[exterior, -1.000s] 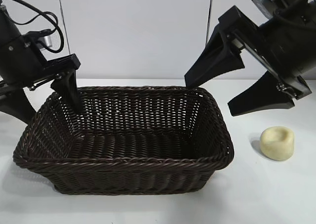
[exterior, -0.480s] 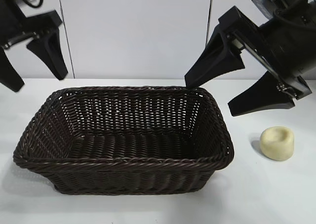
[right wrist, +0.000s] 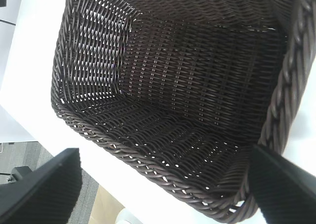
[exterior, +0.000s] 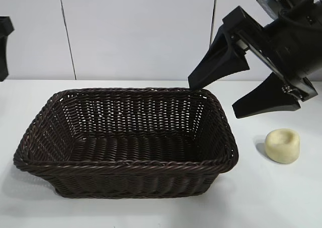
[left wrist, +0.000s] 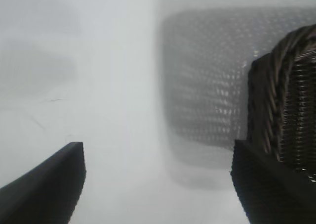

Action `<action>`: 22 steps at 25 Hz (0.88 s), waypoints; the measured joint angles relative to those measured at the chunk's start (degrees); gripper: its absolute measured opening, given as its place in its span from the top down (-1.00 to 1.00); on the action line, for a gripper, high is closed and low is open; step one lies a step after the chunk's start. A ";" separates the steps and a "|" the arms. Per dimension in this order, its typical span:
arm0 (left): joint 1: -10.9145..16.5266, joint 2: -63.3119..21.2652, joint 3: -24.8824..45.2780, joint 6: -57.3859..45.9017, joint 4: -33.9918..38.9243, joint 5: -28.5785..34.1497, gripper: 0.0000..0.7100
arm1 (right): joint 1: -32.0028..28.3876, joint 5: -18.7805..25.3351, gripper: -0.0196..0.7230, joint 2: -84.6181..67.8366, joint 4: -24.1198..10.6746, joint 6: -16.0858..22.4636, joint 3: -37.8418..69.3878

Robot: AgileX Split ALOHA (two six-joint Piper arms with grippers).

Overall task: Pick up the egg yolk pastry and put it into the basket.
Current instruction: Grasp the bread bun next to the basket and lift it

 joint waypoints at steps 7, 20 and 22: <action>1.43 -2.72 0.00 0.55 0.19 5.45 -0.66 | 0.00 0.10 -0.81 0.00 0.00 0.00 0.00; 1.43 -33.07 14.99 2.11 3.06 8.85 -0.66 | 0.00 0.16 -0.81 0.00 -0.02 0.00 0.00; 1.43 -39.36 18.73 2.11 3.06 8.69 -0.66 | 0.00 0.16 -0.81 0.00 -0.02 0.00 0.00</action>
